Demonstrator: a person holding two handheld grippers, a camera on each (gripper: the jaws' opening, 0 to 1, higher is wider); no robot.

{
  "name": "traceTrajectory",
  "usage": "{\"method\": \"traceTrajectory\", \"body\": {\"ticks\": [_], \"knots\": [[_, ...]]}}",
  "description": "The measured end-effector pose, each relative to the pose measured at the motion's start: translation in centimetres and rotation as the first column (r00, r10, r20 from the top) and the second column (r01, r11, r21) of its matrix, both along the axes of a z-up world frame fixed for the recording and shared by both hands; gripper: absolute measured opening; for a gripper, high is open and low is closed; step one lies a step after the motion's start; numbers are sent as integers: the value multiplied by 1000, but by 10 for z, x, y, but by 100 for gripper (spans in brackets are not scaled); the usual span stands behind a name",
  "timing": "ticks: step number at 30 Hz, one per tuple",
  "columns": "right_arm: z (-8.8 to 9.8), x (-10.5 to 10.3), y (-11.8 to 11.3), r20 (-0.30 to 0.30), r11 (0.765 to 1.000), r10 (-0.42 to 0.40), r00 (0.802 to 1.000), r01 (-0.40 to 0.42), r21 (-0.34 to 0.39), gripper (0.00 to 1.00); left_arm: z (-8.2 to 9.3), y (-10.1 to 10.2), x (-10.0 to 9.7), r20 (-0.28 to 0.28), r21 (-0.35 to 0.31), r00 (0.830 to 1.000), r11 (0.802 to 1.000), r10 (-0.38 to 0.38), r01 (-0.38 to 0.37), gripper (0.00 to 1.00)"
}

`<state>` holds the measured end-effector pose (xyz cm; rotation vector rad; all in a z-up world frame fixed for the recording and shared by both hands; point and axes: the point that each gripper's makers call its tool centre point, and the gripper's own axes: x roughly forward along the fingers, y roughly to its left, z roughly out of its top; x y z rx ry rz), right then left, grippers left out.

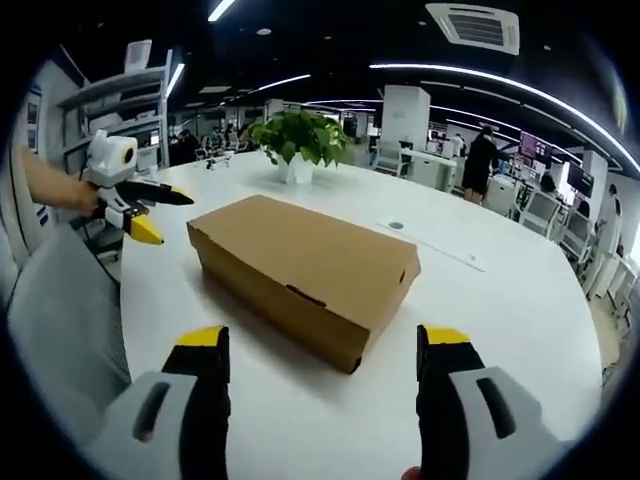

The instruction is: Operate the shoe box by opening the lid, removing the specified soft item, and placing it in the target area until the item is outside and the box remains undamaged.

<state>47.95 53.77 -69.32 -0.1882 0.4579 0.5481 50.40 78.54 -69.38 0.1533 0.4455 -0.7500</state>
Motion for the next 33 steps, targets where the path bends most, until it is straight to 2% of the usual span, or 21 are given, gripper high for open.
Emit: {"method": "traceTrajectory", "body": {"ticks": [8,18,24,28,33], "knots": [[-11,13,5,-20,998,55,998,-56,-31,67,-6,-7,12,-8,-2,1000,1000,28,-28,79],[-23,33,4,-41,997,65,997,-67,-46,56,-19,-14,20,-38,9,998,999,51,-50,68],[-25,41,4,-49,997,69,996,-71,-41,52,-24,-16,25,-52,16,996,997,71,-70,63],[-24,45,3,-52,998,62,997,-64,-29,48,-25,-16,27,-41,33,996,997,74,-73,55],[-25,45,4,-61,998,66,996,-67,-14,48,-26,-15,27,-42,31,996,997,76,-74,56]]}}
